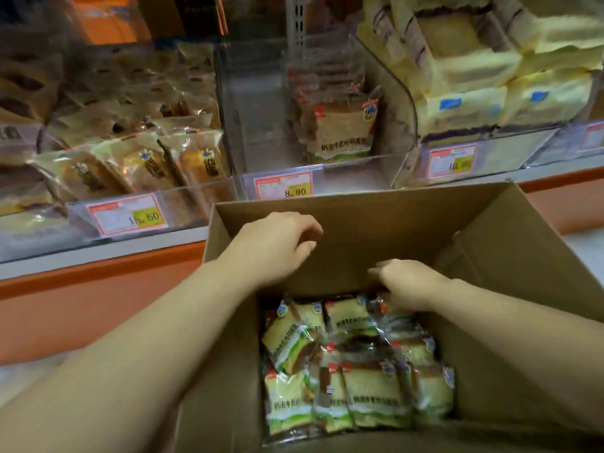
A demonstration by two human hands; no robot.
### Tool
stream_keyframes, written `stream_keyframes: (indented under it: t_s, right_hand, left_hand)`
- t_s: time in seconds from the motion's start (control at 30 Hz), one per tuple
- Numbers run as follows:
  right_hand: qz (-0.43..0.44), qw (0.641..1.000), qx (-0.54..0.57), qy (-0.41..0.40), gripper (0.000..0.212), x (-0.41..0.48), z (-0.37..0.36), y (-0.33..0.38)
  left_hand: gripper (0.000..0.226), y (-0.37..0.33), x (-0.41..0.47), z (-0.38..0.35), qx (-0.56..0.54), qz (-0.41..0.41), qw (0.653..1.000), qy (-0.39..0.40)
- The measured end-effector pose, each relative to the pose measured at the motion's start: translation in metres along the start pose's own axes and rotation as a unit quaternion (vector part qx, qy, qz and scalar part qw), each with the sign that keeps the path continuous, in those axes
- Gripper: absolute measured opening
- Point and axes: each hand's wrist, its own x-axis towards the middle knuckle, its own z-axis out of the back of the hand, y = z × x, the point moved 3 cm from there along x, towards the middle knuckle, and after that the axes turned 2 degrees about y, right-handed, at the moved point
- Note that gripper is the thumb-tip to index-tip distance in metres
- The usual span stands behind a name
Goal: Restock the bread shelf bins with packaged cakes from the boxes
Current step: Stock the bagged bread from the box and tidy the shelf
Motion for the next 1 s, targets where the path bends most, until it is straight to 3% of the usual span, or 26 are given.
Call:
stream_keyframes:
  t_s: [0.2,0.47,0.67,0.8,1.0]
  right_hand:
    - [-0.038,0.995,-0.021,0.09,0.035,0.045,-0.056,-0.04]
    - [-0.053,0.985,-0.077,0.147,0.053,0.078,-0.108,-0.055]
    - [-0.058,0.986,-0.13,0.09,0.037,0.083,-0.119,-0.051]
    - [-0.038,0.994,-0.075,0.069,0.014,0.075,-0.096,-0.048]
    - [-0.021,0.997,0.018,0.078,0.012,0.046,-0.053,-0.045]
  left_hand:
    - [0.032,0.009,0.014,-0.011,-0.011,0.013,0.999,0.051]
    - [0.029,0.013,0.019,-0.02,-0.038,0.03,0.997,0.066]
    - [0.029,0.01,0.022,-0.023,-0.046,0.024,0.995,0.08]
    - [0.028,0.008,0.023,-0.025,-0.05,0.019,0.995,0.086]
    - [0.032,0.006,0.016,-0.02,-0.026,0.021,0.995,0.092]
